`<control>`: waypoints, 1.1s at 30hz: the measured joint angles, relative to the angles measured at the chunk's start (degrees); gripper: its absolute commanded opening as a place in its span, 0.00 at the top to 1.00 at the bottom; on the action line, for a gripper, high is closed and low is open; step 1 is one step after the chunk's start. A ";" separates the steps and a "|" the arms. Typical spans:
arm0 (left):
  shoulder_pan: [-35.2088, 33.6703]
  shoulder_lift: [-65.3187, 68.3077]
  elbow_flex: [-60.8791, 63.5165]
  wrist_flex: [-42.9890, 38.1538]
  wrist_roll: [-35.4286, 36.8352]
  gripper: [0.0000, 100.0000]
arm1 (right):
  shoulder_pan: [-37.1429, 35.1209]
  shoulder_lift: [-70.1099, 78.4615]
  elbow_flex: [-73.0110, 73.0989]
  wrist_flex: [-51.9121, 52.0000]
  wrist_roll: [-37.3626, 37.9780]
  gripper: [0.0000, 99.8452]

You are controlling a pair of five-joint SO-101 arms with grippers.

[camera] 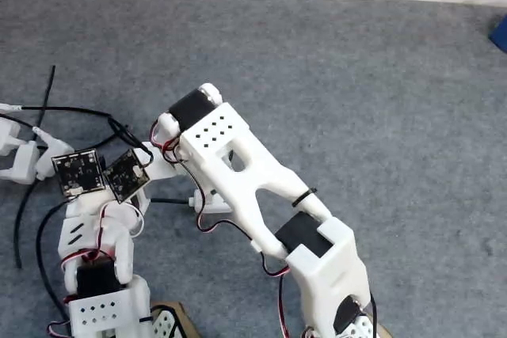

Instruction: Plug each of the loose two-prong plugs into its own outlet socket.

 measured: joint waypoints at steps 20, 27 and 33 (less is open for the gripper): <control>-12.04 0.00 0.00 -3.34 2.29 0.62 | 1.41 0.00 0.00 0.00 -0.26 0.99; -12.04 0.00 0.00 -3.34 2.29 0.62 | 1.41 0.00 0.00 0.00 -0.26 0.99; -12.04 0.00 0.00 -3.34 2.29 0.62 | 1.41 0.00 0.00 -0.26 -0.26 0.99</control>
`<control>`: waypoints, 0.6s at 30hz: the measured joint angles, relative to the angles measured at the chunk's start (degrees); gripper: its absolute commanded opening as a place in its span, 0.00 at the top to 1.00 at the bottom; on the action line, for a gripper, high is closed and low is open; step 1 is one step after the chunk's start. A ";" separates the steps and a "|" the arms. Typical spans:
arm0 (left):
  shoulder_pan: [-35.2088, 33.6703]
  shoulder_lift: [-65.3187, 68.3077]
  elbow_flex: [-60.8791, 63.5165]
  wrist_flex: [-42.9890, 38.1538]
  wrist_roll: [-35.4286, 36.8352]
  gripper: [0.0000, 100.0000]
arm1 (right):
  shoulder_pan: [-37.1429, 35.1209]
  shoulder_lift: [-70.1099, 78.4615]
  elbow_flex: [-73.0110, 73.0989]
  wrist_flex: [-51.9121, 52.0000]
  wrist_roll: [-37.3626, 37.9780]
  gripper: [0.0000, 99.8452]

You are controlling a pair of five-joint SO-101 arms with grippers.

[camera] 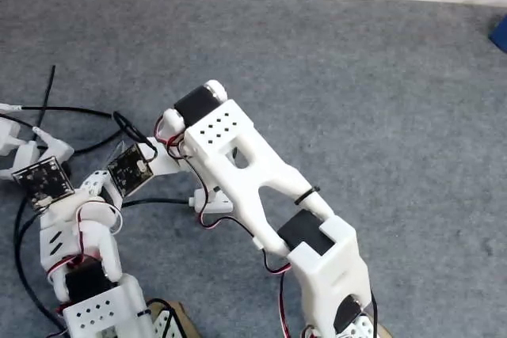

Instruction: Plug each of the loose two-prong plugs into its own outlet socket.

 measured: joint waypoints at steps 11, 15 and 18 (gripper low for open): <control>0.00 0.00 0.00 0.00 0.00 0.62 | 0.00 2.02 0.00 -1.05 0.00 0.99; 0.00 0.00 0.00 0.00 0.00 0.62 | 0.18 2.64 -0.09 -0.88 0.00 0.99; 0.00 0.00 0.00 0.00 0.00 0.62 | 0.18 2.64 -0.09 -0.88 0.00 0.99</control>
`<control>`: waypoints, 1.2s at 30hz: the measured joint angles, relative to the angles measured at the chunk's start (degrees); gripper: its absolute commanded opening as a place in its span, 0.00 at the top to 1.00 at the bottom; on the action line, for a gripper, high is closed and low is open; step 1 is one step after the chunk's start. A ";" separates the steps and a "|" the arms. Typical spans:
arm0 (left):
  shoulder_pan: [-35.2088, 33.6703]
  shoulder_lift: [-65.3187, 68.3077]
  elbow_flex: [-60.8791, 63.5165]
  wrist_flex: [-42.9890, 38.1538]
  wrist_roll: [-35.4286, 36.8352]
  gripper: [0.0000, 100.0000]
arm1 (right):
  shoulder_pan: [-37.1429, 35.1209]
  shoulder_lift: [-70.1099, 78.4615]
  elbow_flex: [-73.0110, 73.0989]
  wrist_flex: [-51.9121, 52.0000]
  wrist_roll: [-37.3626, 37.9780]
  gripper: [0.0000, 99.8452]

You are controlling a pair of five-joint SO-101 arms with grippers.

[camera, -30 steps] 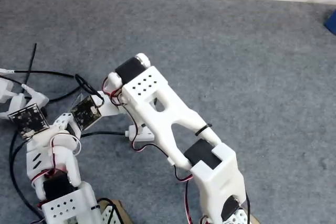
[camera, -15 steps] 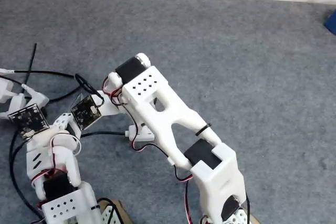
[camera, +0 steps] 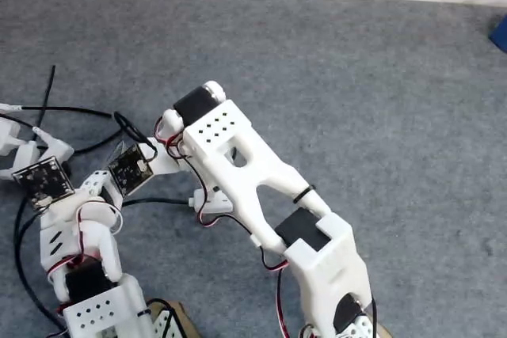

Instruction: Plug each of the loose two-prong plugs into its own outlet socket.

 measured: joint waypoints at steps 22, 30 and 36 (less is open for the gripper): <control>0.00 0.00 0.00 0.00 0.00 0.62 | -0.26 1.49 -1.49 2.37 0.00 0.99; 0.00 0.00 0.00 0.00 0.00 0.62 | -0.44 4.92 -3.69 2.46 -1.58 0.99; 0.00 0.00 0.00 0.00 0.00 0.62 | -2.46 5.36 -4.40 2.46 -2.90 0.99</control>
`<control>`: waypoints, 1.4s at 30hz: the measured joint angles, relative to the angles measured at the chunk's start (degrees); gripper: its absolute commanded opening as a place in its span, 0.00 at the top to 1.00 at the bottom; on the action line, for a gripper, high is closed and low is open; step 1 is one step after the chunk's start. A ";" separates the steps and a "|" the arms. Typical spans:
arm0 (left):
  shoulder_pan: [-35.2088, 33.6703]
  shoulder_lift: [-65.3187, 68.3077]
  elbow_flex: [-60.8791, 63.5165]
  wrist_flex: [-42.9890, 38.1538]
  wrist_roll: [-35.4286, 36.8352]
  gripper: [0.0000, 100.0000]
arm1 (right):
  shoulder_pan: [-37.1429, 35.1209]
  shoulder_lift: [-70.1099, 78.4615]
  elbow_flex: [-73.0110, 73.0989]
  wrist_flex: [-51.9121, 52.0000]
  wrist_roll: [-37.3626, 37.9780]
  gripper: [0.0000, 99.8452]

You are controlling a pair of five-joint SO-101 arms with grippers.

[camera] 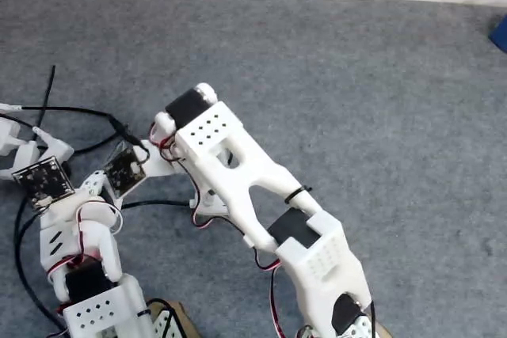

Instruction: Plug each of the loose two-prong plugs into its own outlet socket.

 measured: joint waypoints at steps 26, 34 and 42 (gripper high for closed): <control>0.00 0.00 0.00 -0.09 0.00 0.62 | -2.37 0.09 10.90 -10.99 -5.27 0.99; -0.18 0.00 0.00 -0.09 0.00 0.62 | -1.67 0.18 13.54 -11.52 -6.59 0.99; -0.18 0.00 0.00 -0.09 0.00 0.62 | -1.41 0.00 13.80 -11.96 -10.73 0.98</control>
